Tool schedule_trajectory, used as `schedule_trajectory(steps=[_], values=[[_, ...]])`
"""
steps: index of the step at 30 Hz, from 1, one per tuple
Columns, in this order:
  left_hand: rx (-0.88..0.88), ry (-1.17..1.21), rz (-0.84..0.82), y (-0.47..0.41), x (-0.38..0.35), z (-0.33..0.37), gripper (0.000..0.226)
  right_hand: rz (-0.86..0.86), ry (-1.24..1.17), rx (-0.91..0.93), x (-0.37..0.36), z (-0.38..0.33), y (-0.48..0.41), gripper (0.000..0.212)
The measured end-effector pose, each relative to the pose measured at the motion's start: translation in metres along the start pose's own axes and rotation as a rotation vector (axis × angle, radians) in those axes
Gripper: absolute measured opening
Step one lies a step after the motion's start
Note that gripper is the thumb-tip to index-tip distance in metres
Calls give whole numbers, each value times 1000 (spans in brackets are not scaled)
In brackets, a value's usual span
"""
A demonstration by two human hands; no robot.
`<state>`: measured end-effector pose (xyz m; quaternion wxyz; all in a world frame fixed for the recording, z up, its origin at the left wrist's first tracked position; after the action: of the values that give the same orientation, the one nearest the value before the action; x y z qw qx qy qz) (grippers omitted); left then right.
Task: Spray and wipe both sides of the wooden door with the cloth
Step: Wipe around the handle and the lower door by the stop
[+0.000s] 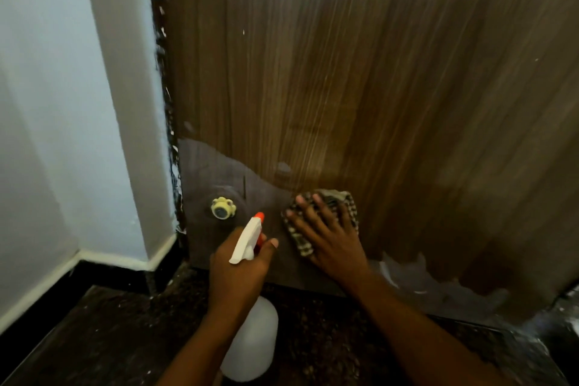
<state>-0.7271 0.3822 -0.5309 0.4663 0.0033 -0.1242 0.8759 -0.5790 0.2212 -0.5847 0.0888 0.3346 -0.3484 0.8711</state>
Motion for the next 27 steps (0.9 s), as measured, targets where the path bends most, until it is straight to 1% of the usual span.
schedule_trajectory(steps=[2, 3, 4, 5, 7, 8, 9, 11, 12, 14, 16, 18, 20, 21, 22, 23, 24, 25, 27], values=[[17, 17, 7, -4, 8, 1, 28, -79, 63, 86, -8, 6, 26, 86], [25, 21, 9, -6, 12, 2, 30, -98, 83, 70, -8, 13, 38, 87], [25, 21, 13, -7, 15, 3, 37, -92, 85, 2, -4, 22, 46, 86], [19, 24, 24, -8, 19, 4, 41, -64, 75, -104, 1, 32, 48, 83], [8, 15, 64, -10, 30, 5, 41, 37, 44, -352, 18, 44, 30, 74], [6, -7, 78, -11, 34, 5, 38, 85, 32, -445, 27, 44, 13, 70], [4, -39, 80, -12, 38, 4, 36, 118, 19, -508, 33, 40, -6, 69], [-22, -89, 62, -12, 42, 2, 33, 147, -12, -560, 40, 24, -36, 69], [-36, -94, 57, -13, 45, 1, 31, 158, -23, -542, 41, 15, -47, 69], [-33, -87, 48, -18, 51, -3, 30, 149, -36, -423, 37, -8, -63, 74], [-12, -67, 51, -23, 55, -9, 31, 65, -39, -259, 29, -33, -74, 80], [14, -31, 76, -28, 62, -14, 31, -21, -16, -83, 19, -50, -77, 81], [39, -11, 104, -32, 68, -16, 32, -104, 44, 112, 8, -51, -61, 81], [53, -6, 114, -33, 71, -17, 34, -133, 71, 189, 6, -47, -49, 83], [62, -2, 120, -35, 74, -17, 36, -146, 92, 226, 7, -39, -39, 85], [69, -2, 123, -36, 76, -19, 38, -145, 99, 204, 12, -32, -31, 86], [66, 1, 135, -37, 81, -20, 40, -126, 104, 134, 21, -24, -31, 84], [60, -6, 135, -37, 82, -19, 40, -97, 97, 20, 30, -17, -34, 81], [65, -11, 139, -38, 87, -21, 40, 6, 52, -187, 50, -19, -66, 74]])
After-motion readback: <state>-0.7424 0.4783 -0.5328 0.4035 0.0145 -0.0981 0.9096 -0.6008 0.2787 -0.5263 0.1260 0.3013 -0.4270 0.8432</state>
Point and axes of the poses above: each hand's wrist, its own y-axis away from the middle knuckle, its own x-axis out of the back of the hand, z = x × y, the point moved 3 cm from there along -y, towards the middle knuckle, and after that the axes turned 2 degrees about -z, right-handed, at the moved point
